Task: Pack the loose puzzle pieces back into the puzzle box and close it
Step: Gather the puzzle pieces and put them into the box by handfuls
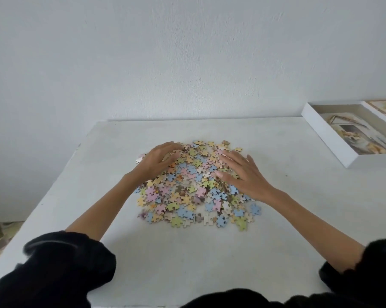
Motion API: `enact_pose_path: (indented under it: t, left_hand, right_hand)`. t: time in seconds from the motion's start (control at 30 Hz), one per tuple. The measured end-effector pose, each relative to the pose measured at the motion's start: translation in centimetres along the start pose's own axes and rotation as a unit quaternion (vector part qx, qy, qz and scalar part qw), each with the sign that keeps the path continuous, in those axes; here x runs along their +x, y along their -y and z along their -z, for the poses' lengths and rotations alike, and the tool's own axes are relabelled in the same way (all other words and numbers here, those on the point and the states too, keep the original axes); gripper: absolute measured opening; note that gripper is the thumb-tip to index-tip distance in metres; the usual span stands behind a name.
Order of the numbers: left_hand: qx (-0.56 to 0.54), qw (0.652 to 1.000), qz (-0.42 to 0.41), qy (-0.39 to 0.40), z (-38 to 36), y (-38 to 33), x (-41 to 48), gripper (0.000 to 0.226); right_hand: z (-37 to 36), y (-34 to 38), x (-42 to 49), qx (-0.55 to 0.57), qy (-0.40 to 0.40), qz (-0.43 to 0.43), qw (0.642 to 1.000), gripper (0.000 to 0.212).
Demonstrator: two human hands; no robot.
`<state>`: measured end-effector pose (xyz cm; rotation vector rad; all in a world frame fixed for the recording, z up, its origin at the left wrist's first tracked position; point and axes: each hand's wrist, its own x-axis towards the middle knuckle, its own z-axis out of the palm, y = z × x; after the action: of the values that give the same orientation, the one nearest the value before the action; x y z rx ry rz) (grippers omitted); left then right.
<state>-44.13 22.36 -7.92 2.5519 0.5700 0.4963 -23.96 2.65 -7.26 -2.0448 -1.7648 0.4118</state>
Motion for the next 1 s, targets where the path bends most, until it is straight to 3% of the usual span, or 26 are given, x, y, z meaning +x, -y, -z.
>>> enact_pose_path:
  t: [0.33,0.67,0.83,1.0]
  left_hand:
    - [0.005,1.000,-0.007,-0.008,-1.8,-2.0,-2.3,0.062]
    - [0.015,0.998,0.023,-0.048,-0.9,-1.8,-3.2,0.057]
    - [0.112,0.984,0.133,-0.025,-1.1,-0.9,-4.3,0.086]
    - [0.159,0.973,0.167,-0.011,-1.9,-1.2,-4.2,0.106]
  right_hand:
    - [-4.2,2.9,-6.0,-0.169,0.019,0.032,0.985,0.100]
    - [-3.3,2.2,-2.1,-0.069,-0.008,-0.004,0.998,0.099]
    - [-2.2,0.8,1.2,-0.039,-0.003,-0.063,0.997,0.119]
    - [-3.0,0.1,2.3,-0.105,0.043,-0.032,0.993,0.123]
